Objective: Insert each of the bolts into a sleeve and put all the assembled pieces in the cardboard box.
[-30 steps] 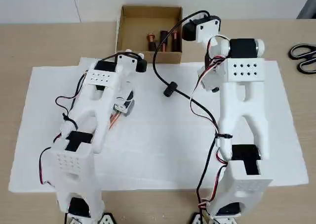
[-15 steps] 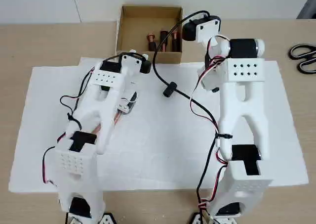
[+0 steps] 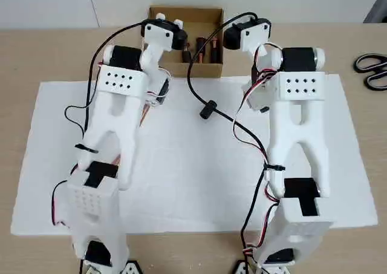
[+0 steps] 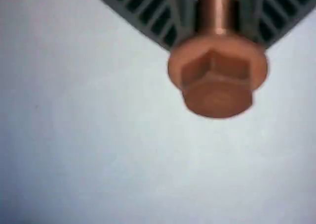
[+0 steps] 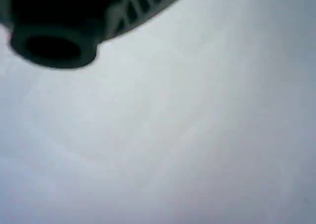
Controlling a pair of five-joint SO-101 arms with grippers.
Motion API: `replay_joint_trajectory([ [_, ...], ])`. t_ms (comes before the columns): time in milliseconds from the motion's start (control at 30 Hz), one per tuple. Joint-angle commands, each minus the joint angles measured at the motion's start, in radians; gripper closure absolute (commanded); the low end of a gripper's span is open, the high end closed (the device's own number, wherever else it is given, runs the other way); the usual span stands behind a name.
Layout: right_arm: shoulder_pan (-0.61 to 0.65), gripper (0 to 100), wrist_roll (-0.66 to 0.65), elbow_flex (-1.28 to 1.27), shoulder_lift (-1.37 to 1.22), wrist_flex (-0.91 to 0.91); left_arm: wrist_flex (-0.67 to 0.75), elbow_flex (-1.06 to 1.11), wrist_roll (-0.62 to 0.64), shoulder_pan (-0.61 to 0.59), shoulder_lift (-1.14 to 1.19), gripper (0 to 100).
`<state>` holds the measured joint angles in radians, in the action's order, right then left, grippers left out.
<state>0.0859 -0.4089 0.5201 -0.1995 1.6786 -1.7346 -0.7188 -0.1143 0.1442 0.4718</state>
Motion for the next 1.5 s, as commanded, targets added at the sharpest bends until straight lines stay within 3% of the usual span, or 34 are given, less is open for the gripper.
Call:
replay_joint_trajectory([
  [0,0.001,99.6,0.081,-0.012,0.168,0.008,-0.018,-0.001,0.006,-0.002,-0.241,99],
  [267,0.062,99.6,0.155,-0.206,0.596,0.002,-0.012,0.196,0.11,0.0,-0.632,99],
  [400,0.131,99.4,0.157,-0.387,0.848,-0.015,0.006,0.348,0.235,0.005,-0.755,99],
  [600,0.14,99.5,0.161,-0.914,1.19,-0.427,0.209,0.611,0.425,0.003,-0.87,99],
  [767,0.108,99.5,0.155,-1.349,1.357,-0.835,0.407,0.829,0.45,0.006,-0.968,99],
  [900,0.056,99.5,0.153,-1.502,1.445,-1.003,0.549,1.015,0.451,0.044,-1.046,99],
  [1067,0.054,99.5,0.161,-1.668,1.466,-1.066,0.756,1.257,0.482,0.118,-1.16,99],
  [1267,0.065,99.5,0.17,-1.86,1.468,-1.207,0.962,1.468,0.488,0.094,-1.293,99],
  [1467,0.096,99.5,0.391,-2.048,1.468,-1.422,1.08,1.567,0.489,0.097,-1.376,99],
])
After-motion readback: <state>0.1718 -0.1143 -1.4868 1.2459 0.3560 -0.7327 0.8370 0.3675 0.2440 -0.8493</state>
